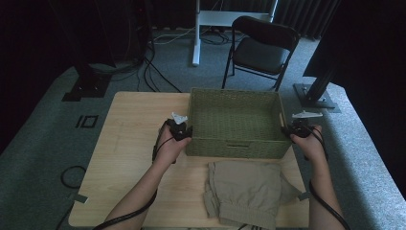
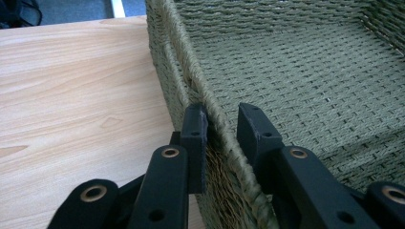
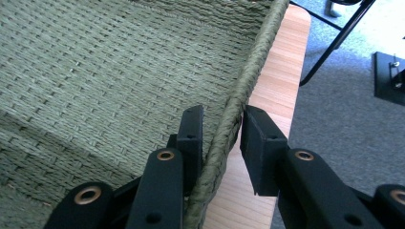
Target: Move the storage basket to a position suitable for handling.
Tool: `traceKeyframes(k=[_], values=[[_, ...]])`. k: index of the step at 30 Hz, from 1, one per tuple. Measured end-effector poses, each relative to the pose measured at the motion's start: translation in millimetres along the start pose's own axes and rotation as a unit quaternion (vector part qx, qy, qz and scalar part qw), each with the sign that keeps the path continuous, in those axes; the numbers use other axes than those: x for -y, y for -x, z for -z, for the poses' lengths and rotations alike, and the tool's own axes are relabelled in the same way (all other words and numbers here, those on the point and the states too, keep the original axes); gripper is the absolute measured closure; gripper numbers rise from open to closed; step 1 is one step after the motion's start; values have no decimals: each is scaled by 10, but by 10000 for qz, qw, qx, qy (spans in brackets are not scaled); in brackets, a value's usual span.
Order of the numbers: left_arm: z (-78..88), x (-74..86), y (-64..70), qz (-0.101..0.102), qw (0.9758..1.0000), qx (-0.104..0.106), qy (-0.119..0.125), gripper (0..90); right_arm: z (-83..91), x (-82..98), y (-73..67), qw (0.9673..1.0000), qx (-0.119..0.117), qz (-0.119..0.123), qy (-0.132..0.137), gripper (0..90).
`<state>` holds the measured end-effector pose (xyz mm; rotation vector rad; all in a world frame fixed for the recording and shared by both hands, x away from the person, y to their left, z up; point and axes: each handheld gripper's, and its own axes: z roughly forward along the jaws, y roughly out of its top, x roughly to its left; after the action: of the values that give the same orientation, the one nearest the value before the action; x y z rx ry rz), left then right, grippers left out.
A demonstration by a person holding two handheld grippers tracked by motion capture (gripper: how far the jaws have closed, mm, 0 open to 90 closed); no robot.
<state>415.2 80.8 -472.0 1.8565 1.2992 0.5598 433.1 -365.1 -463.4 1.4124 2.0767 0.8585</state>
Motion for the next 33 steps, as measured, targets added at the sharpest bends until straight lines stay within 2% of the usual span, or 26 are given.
traceKeyframes(k=[3,8,11,13,16,18,21,22,24,27,33], values=[[-6,-3,-13,2,9998,116,-135,712,2,2,-2,10000,11,21,2,703],[-13,-6,-19,2,9998,163,-100,692,5,4,5,10000,18,30,36,666],[-18,-19,-25,-42,9996,253,-132,643,13,24,28,9999,2,-52,145,594],[-19,-24,-35,-30,9995,287,-141,642,30,37,47,9997,-2,-140,217,534],[-22,-28,-38,17,9991,396,-141,599,55,39,49,9996,16,-216,199,484],[-21,-35,-37,46,9986,496,-153,521,76,30,51,9993,-5,-240,297,458],[-22,-49,-47,37,9980,602,-184,471,115,14,57,9981,-96,-307,529,375],[-26,-55,-53,0,9979,646,-49,408,127,8,54,9979,-128,-327,538,361],[-8,-88,-54,-270,9975,597,250,334,158,-12,38,9979,-121,-269,572,342],[37,-146,-61,-449,9967,591,331,276,209,-53,4,9973,-194,-316,635,300],[186,-212,-65,-488,9946,831,387,239,278,-102,-82,9963,-201,-204,805,204]])
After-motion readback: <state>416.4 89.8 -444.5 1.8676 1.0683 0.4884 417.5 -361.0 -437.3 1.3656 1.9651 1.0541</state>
